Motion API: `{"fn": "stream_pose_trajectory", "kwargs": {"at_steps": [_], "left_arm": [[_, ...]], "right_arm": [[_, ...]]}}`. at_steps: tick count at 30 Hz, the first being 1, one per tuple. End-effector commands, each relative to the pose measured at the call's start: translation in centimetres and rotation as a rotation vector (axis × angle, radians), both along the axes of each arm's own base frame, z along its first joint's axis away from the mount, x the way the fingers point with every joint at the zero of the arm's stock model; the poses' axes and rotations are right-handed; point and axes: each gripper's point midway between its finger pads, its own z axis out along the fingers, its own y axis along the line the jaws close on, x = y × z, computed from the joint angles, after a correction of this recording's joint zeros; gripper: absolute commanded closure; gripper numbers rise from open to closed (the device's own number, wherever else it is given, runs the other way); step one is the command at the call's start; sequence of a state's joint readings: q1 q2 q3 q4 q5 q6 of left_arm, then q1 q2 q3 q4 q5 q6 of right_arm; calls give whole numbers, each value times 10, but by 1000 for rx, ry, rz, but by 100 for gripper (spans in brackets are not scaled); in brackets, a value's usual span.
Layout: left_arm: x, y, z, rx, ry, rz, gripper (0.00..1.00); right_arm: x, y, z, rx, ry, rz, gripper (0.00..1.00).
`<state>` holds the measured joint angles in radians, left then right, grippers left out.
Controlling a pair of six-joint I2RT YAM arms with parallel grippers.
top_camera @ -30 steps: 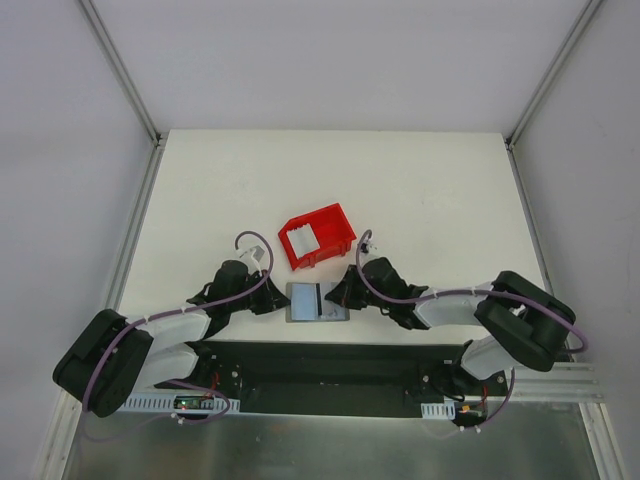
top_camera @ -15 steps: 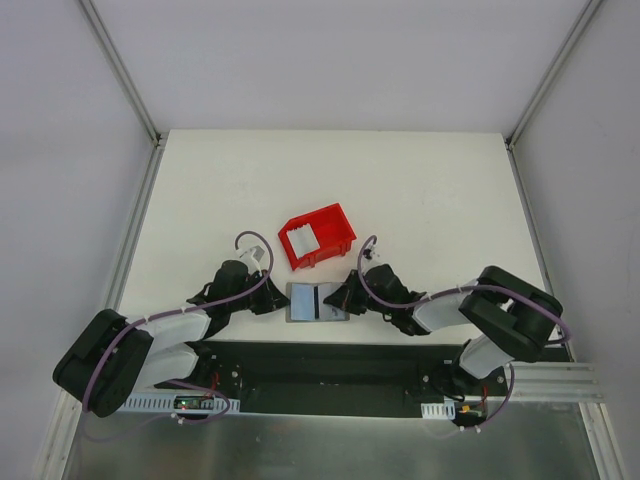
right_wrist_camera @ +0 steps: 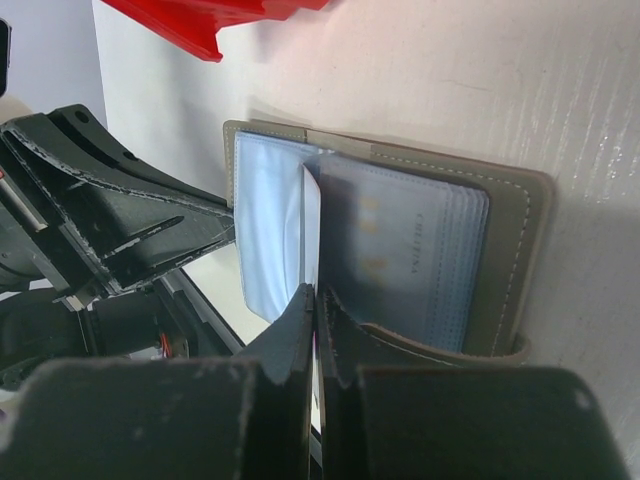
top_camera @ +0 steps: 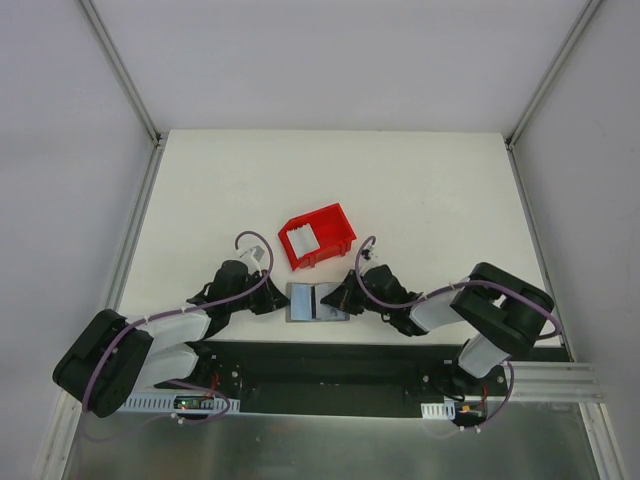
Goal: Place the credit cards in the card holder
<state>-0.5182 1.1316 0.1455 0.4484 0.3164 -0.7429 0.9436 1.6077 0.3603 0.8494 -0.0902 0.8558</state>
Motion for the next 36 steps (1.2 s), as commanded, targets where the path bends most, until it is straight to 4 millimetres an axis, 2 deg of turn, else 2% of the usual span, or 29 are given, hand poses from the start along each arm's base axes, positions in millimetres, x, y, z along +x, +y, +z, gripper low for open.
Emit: {"fn": "stream_pose_trajectory", "kwargs": {"at_steps": [1, 5, 11, 21, 25, 36], "left_arm": [[-21, 16, -27, 102, 78, -17, 100], [-22, 16, -27, 100, 78, -19, 100], [-21, 16, -27, 104, 77, -19, 100], [-21, 15, -27, 104, 79, -20, 100], [-21, 15, -27, 104, 79, -20, 100], [-22, 15, -26, 99, 76, -21, 100]], "right_arm": [[2, -10, -12, -73, -22, 28, 100], [5, -25, -12, -94, -41, 9, 100], [6, -33, -5, -138, -83, 6, 100], [-3, -7, -10, -119, -45, 74, 100], [-4, -2, -12, -92, -33, 70, 100], [-1, -15, -17, -109, -21, 2, 100]]}}
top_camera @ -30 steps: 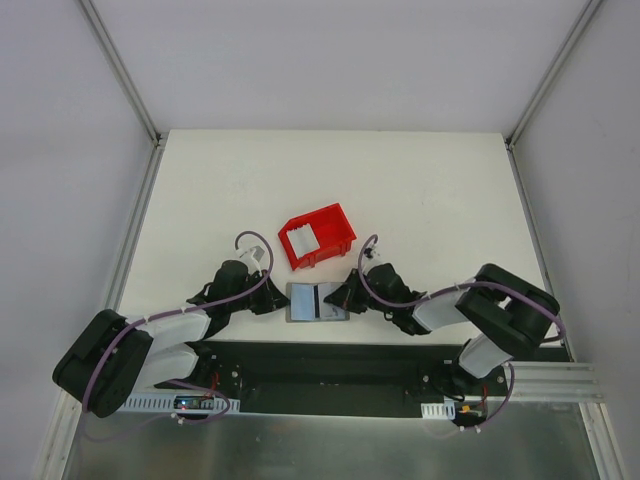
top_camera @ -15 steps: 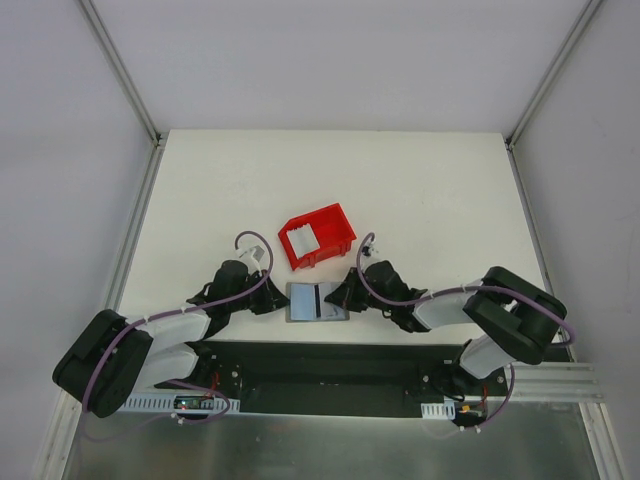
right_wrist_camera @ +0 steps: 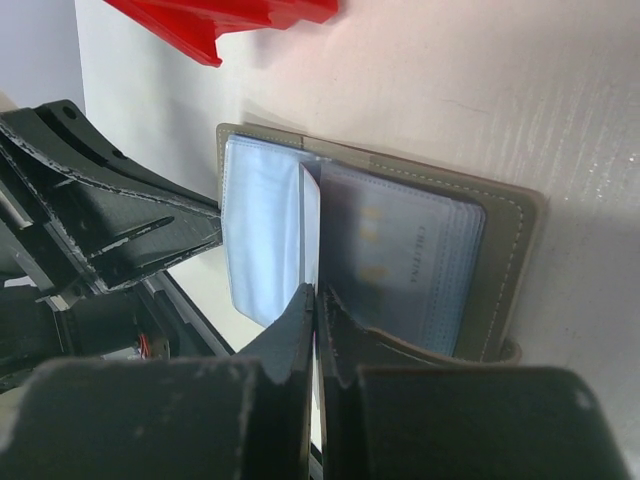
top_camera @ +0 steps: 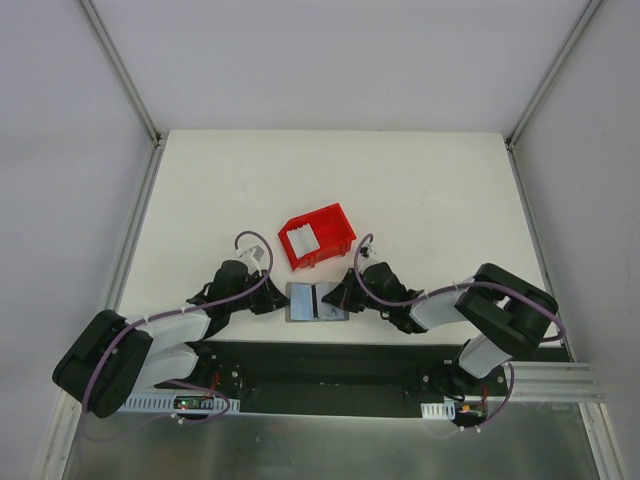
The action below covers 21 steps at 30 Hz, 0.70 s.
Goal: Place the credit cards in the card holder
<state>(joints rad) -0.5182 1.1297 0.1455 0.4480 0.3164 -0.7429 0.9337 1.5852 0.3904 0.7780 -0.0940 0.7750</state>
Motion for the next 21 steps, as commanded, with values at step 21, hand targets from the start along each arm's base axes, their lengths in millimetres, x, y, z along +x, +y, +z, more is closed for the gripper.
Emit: {"fn": "stream_pose_trajectory", "kwargs": {"at_steps": [21], "left_arm": [[-23, 16, -25, 91, 72, -17, 100]], "right_arm": [[-12, -10, -36, -102, 81, -94, 100]]}}
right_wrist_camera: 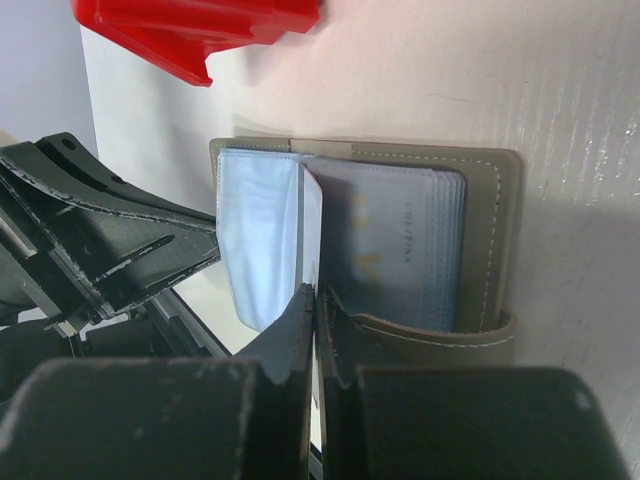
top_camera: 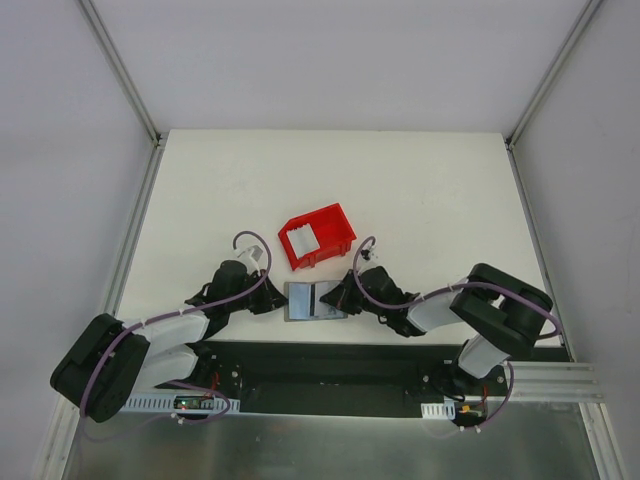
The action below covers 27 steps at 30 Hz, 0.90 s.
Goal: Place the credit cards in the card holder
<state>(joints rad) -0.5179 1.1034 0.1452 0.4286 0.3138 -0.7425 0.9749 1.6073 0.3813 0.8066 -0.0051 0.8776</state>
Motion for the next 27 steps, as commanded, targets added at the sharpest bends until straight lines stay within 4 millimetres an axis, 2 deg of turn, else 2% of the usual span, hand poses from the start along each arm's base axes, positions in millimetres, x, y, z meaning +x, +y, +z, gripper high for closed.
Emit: {"fn": "stream_pose_trajectory", "kwargs": {"at_steps": [1, 8, 13, 18, 27], "left_arm": [[-23, 15, -28, 93, 80, -19, 100], [-23, 14, -27, 91, 78, -24, 100], [-23, 15, -28, 91, 81, -22, 100], [-22, 14, -27, 94, 80, -23, 100], [-22, 14, -27, 94, 80, -23, 100]], "right_arm": [[-11, -14, -32, -116, 46, -10, 100], [-2, -37, -28, -128, 7, -62, 100], [10, -44, -8, -101, -63, -79, 100], [17, -37, 4, -90, -104, -62, 100], [13, -14, -6, -32, -54, -21, 100]]}}
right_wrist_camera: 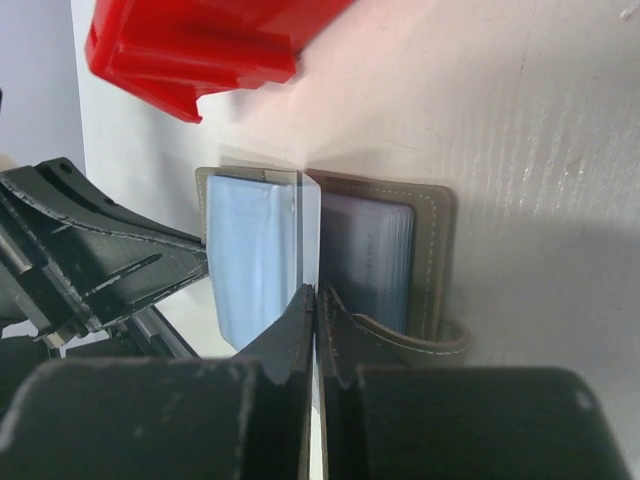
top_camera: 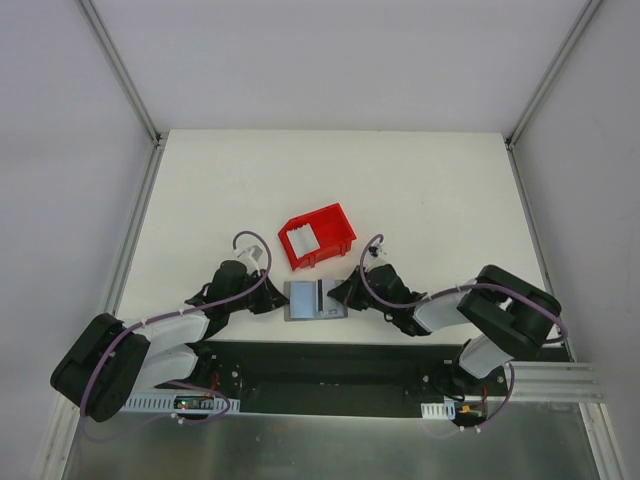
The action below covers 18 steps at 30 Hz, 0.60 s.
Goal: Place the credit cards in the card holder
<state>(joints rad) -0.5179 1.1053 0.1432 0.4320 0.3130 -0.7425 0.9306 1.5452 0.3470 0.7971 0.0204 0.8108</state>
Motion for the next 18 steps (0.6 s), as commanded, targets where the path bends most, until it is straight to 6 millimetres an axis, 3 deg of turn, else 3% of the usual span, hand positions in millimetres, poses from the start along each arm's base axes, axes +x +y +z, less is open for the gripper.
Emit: {"fn": "stream_pose_trajectory", "kwargs": {"at_steps": [1, 18], "left_arm": [[-22, 14, -27, 94, 81, -23, 100], [-22, 14, -28, 97, 84, -27, 100]], "right_arm": [[-2, 6, -13, -3, 23, 9, 100], [-32, 27, -18, 45, 93, 92, 100]]}}
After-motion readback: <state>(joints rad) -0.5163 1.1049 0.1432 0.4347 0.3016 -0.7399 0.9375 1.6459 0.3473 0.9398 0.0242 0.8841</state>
